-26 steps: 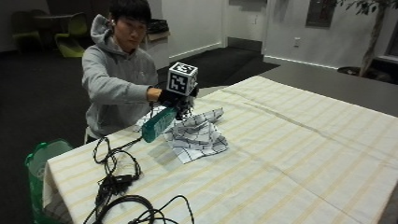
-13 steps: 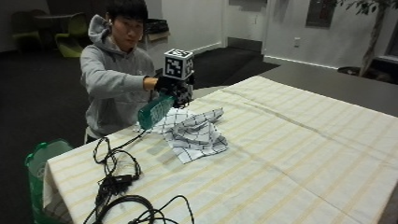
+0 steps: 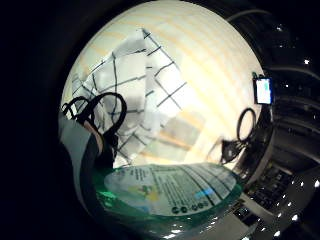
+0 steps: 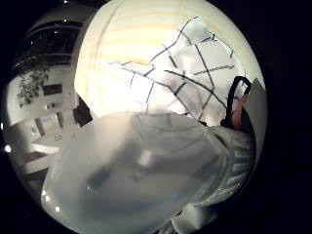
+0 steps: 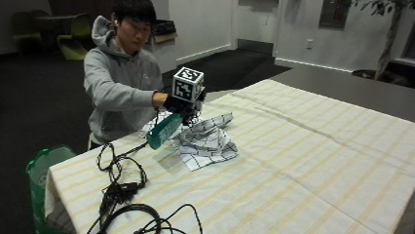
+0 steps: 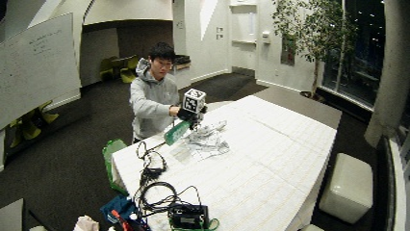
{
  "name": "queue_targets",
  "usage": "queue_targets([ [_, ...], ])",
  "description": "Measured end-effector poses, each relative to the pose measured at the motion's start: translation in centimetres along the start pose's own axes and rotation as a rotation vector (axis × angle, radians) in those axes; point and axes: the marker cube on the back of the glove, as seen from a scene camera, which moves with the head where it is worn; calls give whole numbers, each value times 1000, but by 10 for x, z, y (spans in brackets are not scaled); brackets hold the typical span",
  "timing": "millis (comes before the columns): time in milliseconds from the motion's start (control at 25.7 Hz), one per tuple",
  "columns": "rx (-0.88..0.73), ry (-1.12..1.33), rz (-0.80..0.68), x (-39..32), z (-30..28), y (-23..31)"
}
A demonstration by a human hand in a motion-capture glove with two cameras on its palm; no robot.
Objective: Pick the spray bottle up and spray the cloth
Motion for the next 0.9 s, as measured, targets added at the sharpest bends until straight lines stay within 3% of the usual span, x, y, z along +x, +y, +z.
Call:
queue_targets([
  [195, 129, -370, -69, -36, -54, 4],
  [467, 464, -977, -163, -100, -131, -15],
  [662, 576, -1286, -172, -162, -121, -60],
  [896, 560, -1279, -150, -225, -64, -127],
])
